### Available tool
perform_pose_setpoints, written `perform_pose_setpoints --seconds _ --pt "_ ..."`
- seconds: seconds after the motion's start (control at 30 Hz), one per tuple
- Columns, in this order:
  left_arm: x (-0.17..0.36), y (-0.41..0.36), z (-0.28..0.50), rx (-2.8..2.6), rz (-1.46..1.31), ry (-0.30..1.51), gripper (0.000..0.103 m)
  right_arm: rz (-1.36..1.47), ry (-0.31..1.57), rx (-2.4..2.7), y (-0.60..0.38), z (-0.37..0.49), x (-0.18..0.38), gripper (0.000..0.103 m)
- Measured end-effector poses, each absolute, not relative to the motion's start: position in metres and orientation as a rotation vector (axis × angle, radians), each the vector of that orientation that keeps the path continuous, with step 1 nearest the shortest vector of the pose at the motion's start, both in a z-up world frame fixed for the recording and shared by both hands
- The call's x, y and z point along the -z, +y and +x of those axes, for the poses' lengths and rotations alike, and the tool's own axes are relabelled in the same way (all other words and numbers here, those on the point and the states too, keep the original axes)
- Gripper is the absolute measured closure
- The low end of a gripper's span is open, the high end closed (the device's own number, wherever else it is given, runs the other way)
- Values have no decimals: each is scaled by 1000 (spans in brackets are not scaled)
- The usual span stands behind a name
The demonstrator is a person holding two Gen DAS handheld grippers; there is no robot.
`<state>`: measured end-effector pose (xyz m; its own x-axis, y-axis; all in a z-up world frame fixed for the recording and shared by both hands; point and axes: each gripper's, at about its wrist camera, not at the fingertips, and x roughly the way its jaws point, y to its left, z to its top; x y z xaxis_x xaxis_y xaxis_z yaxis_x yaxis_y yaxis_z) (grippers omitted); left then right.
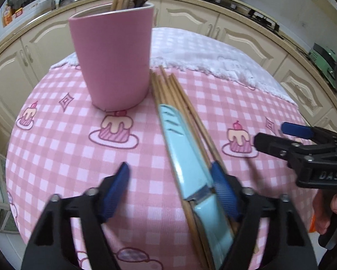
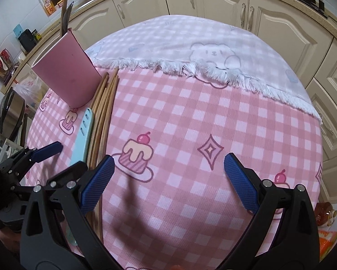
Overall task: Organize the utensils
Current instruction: 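Lower the left tool to the light-blue knife and grasp its blade, then lift the knife with the left tool while the right tool grasps a chopstick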
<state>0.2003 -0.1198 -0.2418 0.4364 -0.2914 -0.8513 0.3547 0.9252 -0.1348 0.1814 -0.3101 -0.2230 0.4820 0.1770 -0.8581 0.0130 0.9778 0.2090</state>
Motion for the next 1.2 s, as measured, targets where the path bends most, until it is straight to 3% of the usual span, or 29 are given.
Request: perform_pose_setpoints --seconds 0.13,0.3,0.7,0.83,0.97,1.1,1.2 --pt "241 -121 200 447 62 1053 65 172 1074 -120 -302 184 226 7" --pt "240 -115 200 501 42 1058 74 117 1090 -142 -287 187 227 7" --pt "237 -84 214 493 126 1055 77 -58 1142 -150 -251 198 238 8" --pt "240 -86 220 501 179 1058 76 -81 1152 -148 -247 203 236 16" --pt "240 -96 230 499 227 1063 65 -91 1167 -151 -241 215 233 25" --pt "241 -105 232 494 290 1069 66 -103 1191 -151 -234 232 232 30" --pt "240 -106 233 498 304 1075 77 -114 1186 -197 -226 239 229 54"
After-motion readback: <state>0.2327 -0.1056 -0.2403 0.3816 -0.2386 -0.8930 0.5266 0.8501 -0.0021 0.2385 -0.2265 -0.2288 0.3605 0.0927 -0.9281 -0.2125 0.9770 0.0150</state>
